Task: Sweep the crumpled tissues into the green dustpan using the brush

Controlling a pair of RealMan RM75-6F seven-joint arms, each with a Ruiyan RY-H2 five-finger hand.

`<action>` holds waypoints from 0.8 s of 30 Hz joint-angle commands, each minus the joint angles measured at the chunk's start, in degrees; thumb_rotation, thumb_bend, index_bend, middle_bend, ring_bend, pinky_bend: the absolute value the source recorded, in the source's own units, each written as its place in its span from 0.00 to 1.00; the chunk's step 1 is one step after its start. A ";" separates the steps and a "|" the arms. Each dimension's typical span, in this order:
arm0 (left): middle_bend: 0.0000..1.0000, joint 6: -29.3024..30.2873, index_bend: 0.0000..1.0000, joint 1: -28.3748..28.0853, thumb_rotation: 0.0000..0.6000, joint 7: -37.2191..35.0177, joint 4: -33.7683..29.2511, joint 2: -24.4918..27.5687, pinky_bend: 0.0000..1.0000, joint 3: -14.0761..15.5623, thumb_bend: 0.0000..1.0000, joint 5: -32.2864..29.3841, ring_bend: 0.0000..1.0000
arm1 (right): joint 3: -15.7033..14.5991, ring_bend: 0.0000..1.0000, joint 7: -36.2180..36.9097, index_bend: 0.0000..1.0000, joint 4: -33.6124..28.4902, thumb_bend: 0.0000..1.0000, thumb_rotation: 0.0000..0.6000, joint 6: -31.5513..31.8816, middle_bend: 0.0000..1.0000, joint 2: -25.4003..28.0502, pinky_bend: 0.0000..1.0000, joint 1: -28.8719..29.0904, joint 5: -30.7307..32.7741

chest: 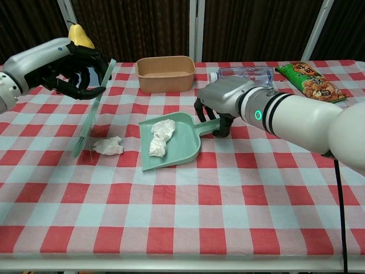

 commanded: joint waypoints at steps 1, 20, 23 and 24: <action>0.57 -0.71 0.52 -0.22 1.00 1.04 1.40 -2.88 0.86 -1.30 0.43 -0.37 0.66 | -0.19 0.35 -2.87 0.64 -1.40 0.39 1.00 1.39 0.58 0.38 0.26 1.03 1.57; 0.57 -4.39 0.52 -6.60 1.00 3.68 6.52 -14.81 0.86 -8.87 0.43 -1.02 0.66 | 1.17 0.35 -3.55 0.65 -1.36 0.39 1.00 4.27 0.58 -2.78 0.25 1.83 5.64; 0.57 -5.06 0.52 -7.45 1.00 3.11 6.54 -15.96 0.86 -10.14 0.43 -1.62 0.66 | 1.22 0.35 -2.51 0.65 -1.03 0.39 1.00 4.23 0.58 -2.90 0.25 1.36 5.32; 0.57 -4.96 0.52 -7.64 1.00 2.91 6.37 -16.17 0.86 -10.58 0.43 -1.71 0.66 | 1.20 0.35 -2.30 0.65 -0.88 0.39 1.00 4.18 0.58 -2.92 0.25 1.26 5.25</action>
